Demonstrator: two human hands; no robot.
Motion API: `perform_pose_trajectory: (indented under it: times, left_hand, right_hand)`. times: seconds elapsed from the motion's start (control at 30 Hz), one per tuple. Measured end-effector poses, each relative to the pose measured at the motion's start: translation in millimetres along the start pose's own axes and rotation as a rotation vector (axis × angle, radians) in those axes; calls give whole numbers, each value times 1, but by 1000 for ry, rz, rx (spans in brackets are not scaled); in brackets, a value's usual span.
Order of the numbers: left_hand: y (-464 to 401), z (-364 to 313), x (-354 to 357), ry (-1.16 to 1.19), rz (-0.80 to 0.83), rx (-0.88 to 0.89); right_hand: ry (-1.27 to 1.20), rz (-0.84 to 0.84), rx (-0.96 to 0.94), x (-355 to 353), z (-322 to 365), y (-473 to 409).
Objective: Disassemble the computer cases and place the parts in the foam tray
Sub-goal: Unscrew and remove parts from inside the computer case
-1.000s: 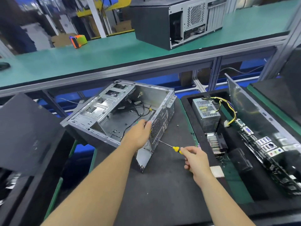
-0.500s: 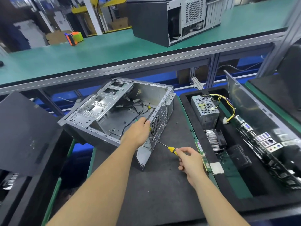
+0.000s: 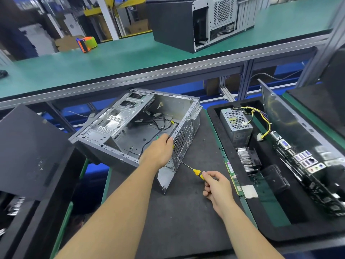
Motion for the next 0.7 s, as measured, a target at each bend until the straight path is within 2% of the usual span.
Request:
perform_pose_trajectory:
  times: [0.7]
  left_hand:
    - [4, -7, -6, -33, 7, 28]
  right_hand:
    - [56, 18, -53, -2, 2, -1]
Point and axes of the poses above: each hand's wrist, its own y-axis away from the middle knuckle, its own x-axis out of the palm, z = x × y, the point moved 3 cm from there along -y, towards the middle knuckle, and after that the axes turned 11 degrees about -z, right-handed, at the moved point
